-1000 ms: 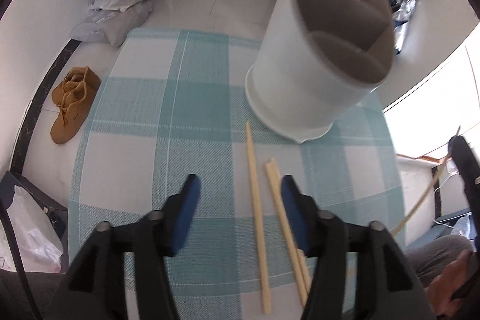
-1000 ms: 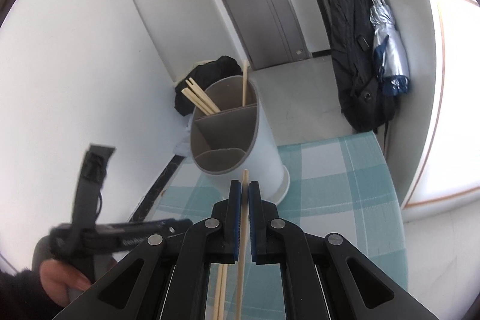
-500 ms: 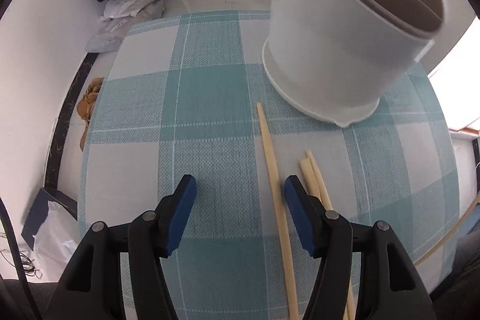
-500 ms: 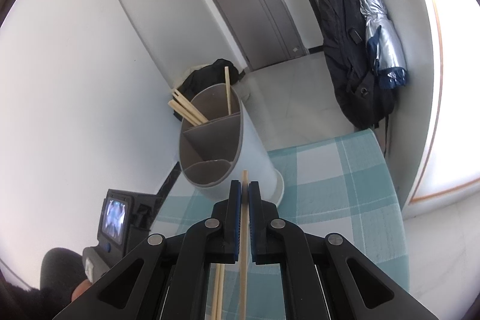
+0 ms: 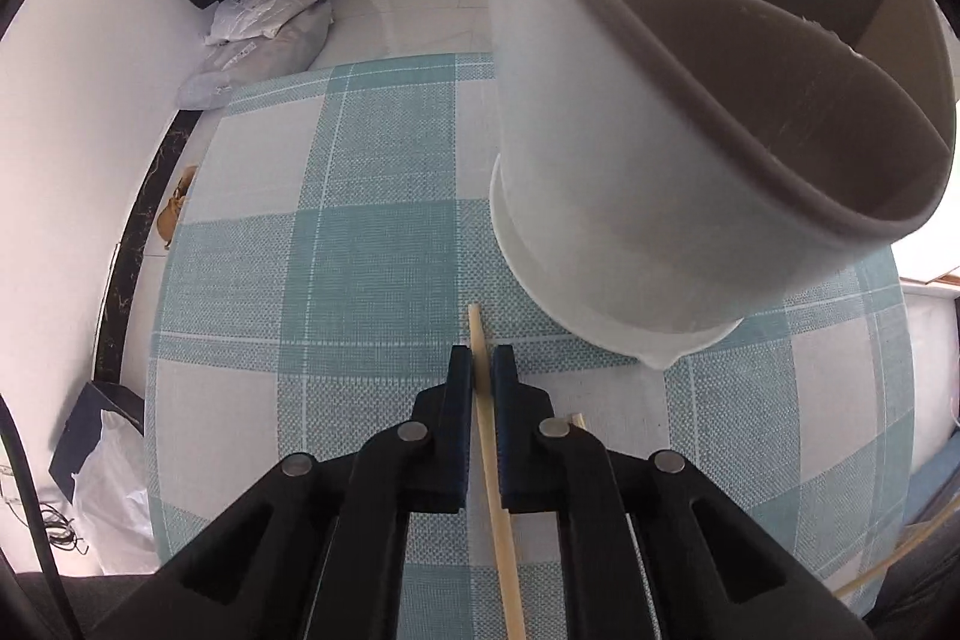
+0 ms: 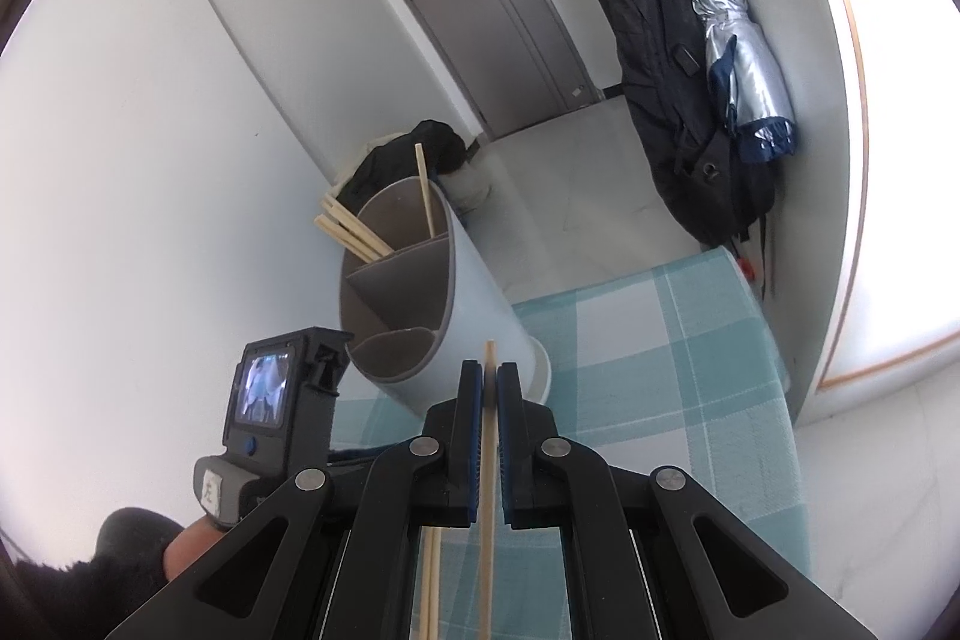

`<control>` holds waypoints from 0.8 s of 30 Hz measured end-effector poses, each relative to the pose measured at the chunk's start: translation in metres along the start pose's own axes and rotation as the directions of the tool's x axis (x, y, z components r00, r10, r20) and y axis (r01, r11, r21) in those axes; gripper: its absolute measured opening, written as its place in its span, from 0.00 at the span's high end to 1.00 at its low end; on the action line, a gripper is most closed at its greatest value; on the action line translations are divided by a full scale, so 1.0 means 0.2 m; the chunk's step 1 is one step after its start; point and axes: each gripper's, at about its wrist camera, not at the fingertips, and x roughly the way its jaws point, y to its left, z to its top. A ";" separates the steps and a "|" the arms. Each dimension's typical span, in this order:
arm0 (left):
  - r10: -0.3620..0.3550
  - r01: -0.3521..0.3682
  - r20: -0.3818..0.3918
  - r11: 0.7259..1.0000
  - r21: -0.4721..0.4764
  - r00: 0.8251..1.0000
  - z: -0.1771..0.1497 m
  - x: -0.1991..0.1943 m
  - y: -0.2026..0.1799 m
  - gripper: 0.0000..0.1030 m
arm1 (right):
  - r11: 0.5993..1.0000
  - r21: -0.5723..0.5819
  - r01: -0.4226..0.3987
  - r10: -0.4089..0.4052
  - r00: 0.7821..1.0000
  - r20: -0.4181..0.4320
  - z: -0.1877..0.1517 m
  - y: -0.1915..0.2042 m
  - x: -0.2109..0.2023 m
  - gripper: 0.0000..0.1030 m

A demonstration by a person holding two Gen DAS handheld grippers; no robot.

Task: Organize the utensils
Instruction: 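Lift both held chopsticks up toward the caddy opening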

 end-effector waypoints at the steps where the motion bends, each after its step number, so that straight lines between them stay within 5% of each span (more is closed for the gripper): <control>1: -0.011 0.011 -0.004 1.000 -0.014 1.000 -0.01 0.00 0.02 0.98 | 1.000 -0.004 0.002 -0.002 1.000 0.003 0.00 0.00 0.00 0.96; 6: -0.050 0.053 0.035 0.995 -0.083 0.998 -0.01 -0.07 0.10 0.98 | 1.000 -0.020 0.011 -0.011 1.000 0.004 -0.02 0.03 0.00 0.96; 11: -0.108 0.122 0.168 0.990 -0.073 0.980 -0.07 -0.29 0.15 0.98 | 0.998 -0.055 0.014 -0.013 1.000 0.010 -0.04 0.07 -0.02 0.96; 18: -0.199 0.223 0.351 0.974 -0.028 0.915 -0.21 -0.65 0.10 0.98 | 0.992 -0.124 0.018 -0.013 0.999 0.041 -0.06 0.17 -0.06 0.96; 24: -0.213 0.203 0.444 0.977 0.069 0.870 -0.30 -0.76 0.10 0.98 | 0.984 -0.177 0.018 -0.005 0.998 0.069 -0.11 0.25 -0.10 0.96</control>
